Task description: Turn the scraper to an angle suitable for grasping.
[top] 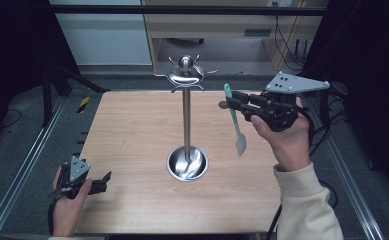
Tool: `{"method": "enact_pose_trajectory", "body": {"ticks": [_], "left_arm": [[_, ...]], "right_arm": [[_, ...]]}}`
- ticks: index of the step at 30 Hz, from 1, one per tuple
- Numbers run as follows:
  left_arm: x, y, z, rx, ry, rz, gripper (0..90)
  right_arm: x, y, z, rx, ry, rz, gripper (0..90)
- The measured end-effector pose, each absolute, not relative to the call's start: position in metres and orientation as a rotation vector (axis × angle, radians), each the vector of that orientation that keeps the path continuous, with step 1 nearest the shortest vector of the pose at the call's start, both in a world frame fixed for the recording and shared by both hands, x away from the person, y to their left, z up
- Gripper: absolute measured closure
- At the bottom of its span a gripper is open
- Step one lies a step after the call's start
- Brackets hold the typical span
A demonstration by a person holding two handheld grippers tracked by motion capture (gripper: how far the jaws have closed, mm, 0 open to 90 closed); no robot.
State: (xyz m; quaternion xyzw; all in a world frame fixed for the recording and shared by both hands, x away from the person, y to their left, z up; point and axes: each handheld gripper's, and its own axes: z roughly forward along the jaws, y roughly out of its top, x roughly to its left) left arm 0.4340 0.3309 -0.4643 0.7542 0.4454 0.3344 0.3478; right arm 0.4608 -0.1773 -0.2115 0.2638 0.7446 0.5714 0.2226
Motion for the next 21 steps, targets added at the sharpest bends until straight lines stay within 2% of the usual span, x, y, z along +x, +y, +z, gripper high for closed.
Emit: {"method": "enact_pose_trajectory", "body": {"ticks": [21], "left_arm": [[0.434,0.33,-0.464,1.96,1.153,0.867,2.7]], "right_arm": [[0.448,-0.171,-0.207,0.686,2.045,1.616,74.3]]}}
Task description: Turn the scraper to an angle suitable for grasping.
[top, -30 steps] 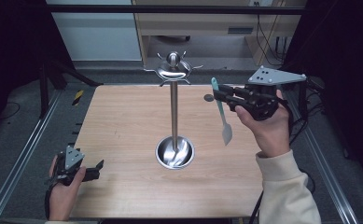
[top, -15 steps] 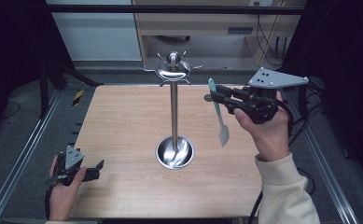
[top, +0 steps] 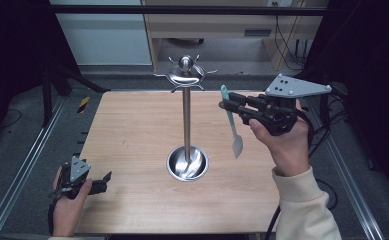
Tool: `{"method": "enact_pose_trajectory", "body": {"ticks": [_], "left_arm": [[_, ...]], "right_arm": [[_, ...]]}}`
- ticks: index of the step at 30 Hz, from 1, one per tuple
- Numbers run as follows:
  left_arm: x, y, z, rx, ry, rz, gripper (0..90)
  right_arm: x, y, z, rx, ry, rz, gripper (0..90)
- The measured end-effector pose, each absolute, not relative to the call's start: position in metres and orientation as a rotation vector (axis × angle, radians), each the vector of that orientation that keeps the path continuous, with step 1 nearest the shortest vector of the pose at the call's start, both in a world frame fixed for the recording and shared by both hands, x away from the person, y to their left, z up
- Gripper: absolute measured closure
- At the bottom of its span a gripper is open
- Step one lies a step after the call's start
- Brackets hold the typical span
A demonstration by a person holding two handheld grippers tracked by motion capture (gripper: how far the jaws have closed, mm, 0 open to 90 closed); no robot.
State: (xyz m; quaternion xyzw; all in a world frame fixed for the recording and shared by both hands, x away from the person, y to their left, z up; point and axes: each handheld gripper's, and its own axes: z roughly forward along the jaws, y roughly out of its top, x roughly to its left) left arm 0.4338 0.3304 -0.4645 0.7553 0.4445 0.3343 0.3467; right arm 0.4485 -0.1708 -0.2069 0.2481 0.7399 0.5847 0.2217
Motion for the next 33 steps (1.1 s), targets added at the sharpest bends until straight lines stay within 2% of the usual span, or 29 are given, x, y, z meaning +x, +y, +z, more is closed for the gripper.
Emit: {"method": "enact_pose_trajectory", "body": {"ticks": [33], "left_arm": [[0.434,0.33,-0.465,1.962,1.155,0.859,2.7]], "right_arm": [[0.438,-0.145,-0.207,0.644,2.038,1.594,74.2]]}}
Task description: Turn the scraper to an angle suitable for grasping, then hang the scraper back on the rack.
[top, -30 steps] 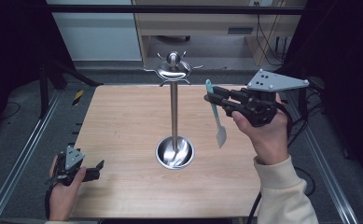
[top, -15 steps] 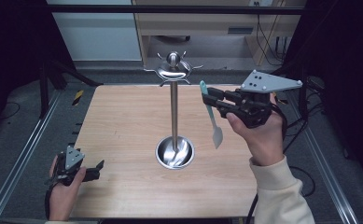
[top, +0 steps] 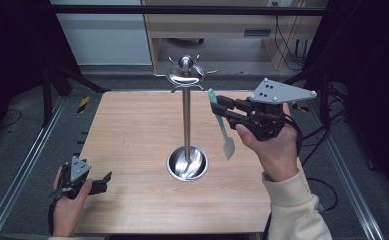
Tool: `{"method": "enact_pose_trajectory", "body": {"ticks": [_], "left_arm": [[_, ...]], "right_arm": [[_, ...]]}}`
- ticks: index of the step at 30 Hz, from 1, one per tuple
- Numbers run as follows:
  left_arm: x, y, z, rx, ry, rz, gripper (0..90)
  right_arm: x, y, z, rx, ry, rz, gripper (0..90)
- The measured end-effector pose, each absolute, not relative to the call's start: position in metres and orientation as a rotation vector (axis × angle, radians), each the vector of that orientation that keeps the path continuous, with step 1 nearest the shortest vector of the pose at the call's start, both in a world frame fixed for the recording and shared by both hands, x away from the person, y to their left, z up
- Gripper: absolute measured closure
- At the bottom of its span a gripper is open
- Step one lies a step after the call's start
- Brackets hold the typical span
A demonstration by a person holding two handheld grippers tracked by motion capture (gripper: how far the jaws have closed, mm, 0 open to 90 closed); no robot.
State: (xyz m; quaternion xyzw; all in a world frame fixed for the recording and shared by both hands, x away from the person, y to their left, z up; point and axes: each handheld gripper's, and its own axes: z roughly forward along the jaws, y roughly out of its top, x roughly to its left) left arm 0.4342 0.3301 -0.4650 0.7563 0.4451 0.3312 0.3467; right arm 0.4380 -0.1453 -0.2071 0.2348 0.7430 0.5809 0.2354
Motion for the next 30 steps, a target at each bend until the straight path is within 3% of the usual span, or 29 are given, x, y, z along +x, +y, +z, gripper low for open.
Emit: {"method": "enact_pose_trajectory", "body": {"ticks": [30], "left_arm": [[0.433,0.33,-0.465,1.961,1.158,0.858,2.7]], "right_arm": [[0.436,-0.132,-0.208,0.675,2.01,1.58,74.1]]}}
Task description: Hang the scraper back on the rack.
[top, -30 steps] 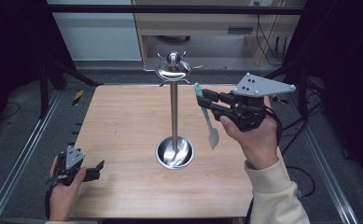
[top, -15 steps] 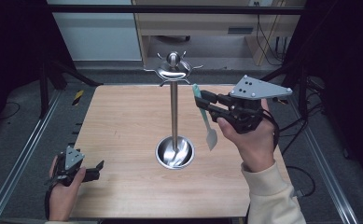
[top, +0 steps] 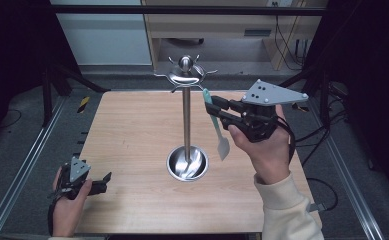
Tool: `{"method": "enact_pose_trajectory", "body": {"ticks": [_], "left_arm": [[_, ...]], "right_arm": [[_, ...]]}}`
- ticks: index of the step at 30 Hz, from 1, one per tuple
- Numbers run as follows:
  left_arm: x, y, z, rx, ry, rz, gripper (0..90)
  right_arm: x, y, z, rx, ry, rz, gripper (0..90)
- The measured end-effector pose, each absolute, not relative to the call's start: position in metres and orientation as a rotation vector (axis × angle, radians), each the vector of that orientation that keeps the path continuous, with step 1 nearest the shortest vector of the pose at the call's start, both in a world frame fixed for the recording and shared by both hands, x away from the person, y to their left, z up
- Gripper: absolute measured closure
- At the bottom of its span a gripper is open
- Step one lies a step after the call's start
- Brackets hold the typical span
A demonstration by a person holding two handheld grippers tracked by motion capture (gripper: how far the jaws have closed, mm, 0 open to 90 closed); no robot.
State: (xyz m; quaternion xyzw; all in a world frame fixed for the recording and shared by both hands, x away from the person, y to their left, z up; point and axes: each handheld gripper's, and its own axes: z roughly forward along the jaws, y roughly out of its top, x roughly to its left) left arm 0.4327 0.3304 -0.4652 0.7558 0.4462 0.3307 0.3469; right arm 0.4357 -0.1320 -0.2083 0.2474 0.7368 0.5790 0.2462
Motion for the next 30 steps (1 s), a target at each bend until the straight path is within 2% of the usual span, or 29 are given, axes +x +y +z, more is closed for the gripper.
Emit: {"method": "enact_pose_trajectory", "body": {"ticks": [30], "left_arm": [[0.4333,0.3286,-0.4662,1.969,1.153,0.853,2.7]], "right_arm": [[0.4406,-0.1284,-0.207,0.713,2.008,1.544,74.1]]}}
